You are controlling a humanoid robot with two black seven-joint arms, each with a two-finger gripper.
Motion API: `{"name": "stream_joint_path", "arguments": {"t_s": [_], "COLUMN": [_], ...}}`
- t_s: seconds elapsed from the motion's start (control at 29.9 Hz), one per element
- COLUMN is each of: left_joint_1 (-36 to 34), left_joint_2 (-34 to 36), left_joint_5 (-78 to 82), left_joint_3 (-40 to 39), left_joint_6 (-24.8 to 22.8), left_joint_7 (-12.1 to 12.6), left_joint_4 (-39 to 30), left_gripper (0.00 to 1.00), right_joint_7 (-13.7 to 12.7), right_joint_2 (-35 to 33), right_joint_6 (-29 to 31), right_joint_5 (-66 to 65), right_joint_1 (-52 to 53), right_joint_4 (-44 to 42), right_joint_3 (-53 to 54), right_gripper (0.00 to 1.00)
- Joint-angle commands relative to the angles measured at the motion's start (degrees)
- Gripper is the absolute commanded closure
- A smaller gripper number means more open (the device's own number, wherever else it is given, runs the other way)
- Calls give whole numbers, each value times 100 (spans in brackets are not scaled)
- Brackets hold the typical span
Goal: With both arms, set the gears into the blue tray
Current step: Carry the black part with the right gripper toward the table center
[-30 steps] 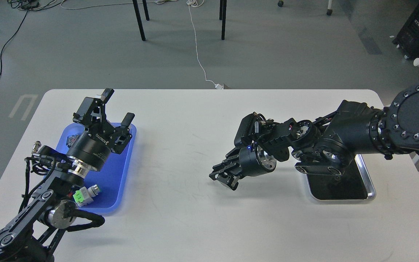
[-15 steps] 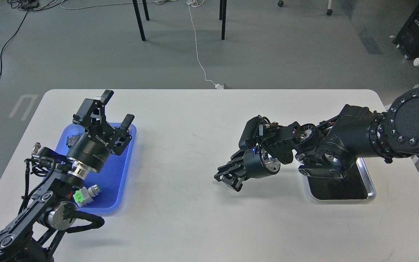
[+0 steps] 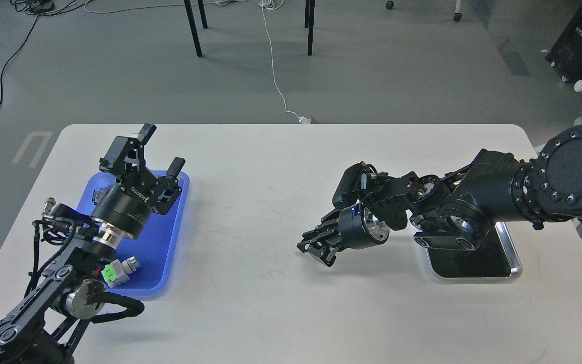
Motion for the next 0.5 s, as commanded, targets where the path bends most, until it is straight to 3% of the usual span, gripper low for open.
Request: {"name": "stream_joint_path", "arguments": {"t_s": [0.0, 0.1, 0.2, 0.47], "left_joint_1": [0, 0, 0, -8], "left_joint_2": [46, 55, 64, 73], "left_joint_5": [0, 0, 0, 0], "left_joint_3": [1, -8, -8, -8], "left_joint_6": [0, 0, -8, -61], "left_joint_7": [-1, -9, -9, -9], "left_joint_4": [1, 1, 1, 1], "left_gripper": [2, 2, 2, 2], "right_joint_7": [0, 0, 0, 0], "right_joint_2": [0, 0, 0, 0], "right_joint_6": [1, 1, 1, 19], "right_joint_5": [118, 232, 302, 733], "right_joint_1": [4, 4, 4, 75], "right_joint_4": [-8, 1, 1, 9], "right_joint_3": [9, 18, 27, 404], "right_gripper": [53, 36, 26, 5]}}
